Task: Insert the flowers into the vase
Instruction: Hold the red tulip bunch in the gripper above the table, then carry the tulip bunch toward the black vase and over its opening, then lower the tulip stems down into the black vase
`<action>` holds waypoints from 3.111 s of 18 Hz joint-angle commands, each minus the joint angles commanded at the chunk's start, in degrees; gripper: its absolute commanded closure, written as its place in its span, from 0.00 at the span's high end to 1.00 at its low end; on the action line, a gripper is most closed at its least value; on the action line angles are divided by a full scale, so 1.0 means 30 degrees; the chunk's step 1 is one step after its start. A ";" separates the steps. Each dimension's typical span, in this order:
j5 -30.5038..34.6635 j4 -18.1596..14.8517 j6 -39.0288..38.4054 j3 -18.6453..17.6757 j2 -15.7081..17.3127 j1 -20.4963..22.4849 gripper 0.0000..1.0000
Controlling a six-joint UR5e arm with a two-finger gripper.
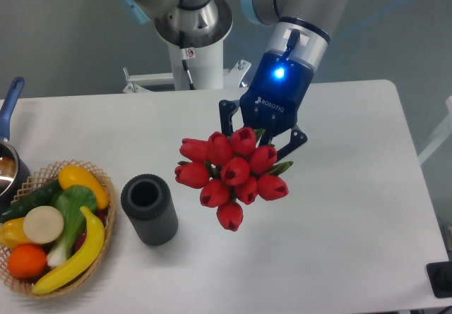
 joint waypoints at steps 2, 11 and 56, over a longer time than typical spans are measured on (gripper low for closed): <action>0.0000 0.0000 0.0000 -0.0029 0.0000 -0.0058 0.29; -0.0642 0.0088 0.0117 0.0292 -0.0322 -0.1434 0.28; -1.0283 0.0176 0.6385 -0.3426 -0.2665 -0.2988 0.28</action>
